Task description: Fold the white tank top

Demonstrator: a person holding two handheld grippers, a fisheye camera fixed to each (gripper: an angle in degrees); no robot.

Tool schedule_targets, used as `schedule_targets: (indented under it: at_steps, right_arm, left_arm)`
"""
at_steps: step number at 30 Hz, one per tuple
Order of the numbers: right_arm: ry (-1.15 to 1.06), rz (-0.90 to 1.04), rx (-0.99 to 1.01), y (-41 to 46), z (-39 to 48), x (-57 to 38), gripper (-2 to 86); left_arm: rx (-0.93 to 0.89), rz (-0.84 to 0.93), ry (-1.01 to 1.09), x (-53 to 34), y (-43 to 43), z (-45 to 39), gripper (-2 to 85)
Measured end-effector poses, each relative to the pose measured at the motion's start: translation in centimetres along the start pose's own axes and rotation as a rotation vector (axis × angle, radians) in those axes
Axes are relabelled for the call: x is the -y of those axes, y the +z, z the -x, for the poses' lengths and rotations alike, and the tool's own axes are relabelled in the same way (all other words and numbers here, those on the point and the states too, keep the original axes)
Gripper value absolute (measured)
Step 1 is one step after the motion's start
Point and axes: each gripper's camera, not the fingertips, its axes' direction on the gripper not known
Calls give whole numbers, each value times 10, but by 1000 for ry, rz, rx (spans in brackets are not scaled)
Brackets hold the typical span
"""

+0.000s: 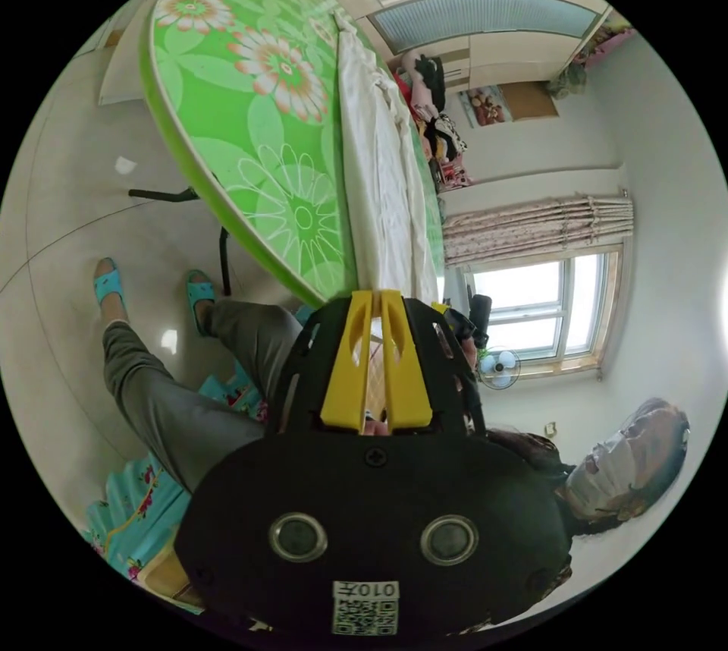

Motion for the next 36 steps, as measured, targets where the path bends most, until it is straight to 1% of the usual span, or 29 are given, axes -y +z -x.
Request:
schedule_targets:
  at_steps: [4, 8, 10, 16, 18, 23, 27, 31, 36]
  right_arm:
    - [-21, -7, 98, -5, -8, -16, 47]
    - [-50, -7, 141, -12, -13, -37, 47]
    - [-106, -5, 202, -18, -11, -53, 46]
    - [-225, 23, 152, -35, 1, -97, 46]
    - [-230, 17, 147, -39, 0, -103, 46]
    - [-211, 11, 195, -39, -9, -101, 47]
    - [-232, 28, 196, -40, -12, -95, 47]
    - [-264, -8, 255, -56, -15, -78, 48]
    - [-310, 9, 247, -66, -11, -57, 46]
  left_arm:
    - [-39, 8, 33, -12, -6, -3, 2]
    - [-67, 24, 93, -35, -10, -8, 0]
    - [-85, 53, 111, -47, -8, -10, 0]
    - [-142, 102, 170, -97, 2, -12, 0]
    - [-147, 120, 170, -105, 6, -9, 0]
    - [-173, 116, 172, -100, 10, -14, 0]
    - [-152, 127, 199, -95, 11, -23, 0]
    - [-181, 115, 206, -79, 9, -28, 0]
    - [-192, 114, 245, -59, 6, -41, 0]
